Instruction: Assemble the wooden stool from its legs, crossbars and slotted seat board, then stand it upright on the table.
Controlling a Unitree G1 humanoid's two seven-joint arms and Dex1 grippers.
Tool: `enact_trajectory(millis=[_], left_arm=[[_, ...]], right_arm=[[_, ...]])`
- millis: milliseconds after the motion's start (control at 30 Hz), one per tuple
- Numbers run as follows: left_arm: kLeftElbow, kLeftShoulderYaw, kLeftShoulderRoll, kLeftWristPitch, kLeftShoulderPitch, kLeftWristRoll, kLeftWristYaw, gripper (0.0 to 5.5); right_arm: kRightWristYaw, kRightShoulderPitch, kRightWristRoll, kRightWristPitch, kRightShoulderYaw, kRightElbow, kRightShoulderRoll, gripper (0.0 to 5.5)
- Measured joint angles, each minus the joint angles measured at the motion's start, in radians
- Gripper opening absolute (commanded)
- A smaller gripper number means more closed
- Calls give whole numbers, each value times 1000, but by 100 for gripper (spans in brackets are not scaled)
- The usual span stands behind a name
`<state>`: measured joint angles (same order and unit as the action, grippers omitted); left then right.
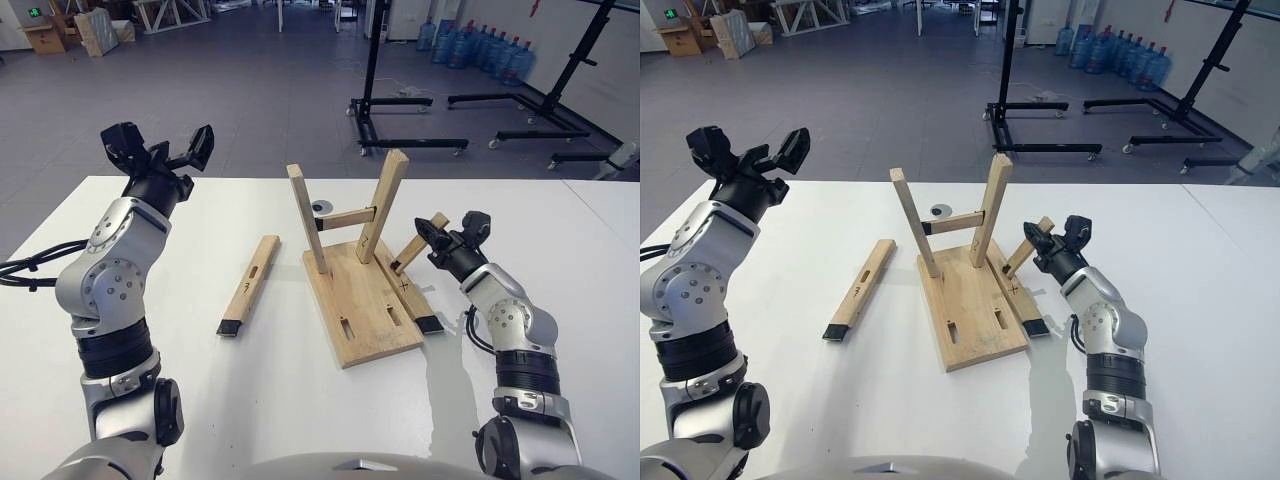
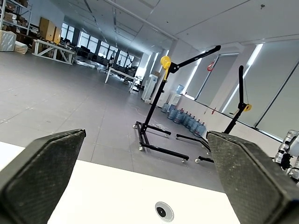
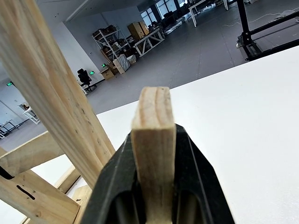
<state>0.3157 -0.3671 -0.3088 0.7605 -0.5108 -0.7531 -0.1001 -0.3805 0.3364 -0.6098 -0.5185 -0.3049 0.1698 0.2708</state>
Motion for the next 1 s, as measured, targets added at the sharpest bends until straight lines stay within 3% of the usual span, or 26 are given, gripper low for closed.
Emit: enact_trajectory(millis=[533,800,1000], left_arm=[[16,8,11,0,0,15,0,473],[28,10,12,1,0,21,0,473],[29,12,12,1,0,22,1,473]], right_arm=[[-32,-36,137,136,95,-6,-1,39],[-14,-146,336,429,238,0,-21,39],[-23,-150,336,566,235,92,-43,39]])
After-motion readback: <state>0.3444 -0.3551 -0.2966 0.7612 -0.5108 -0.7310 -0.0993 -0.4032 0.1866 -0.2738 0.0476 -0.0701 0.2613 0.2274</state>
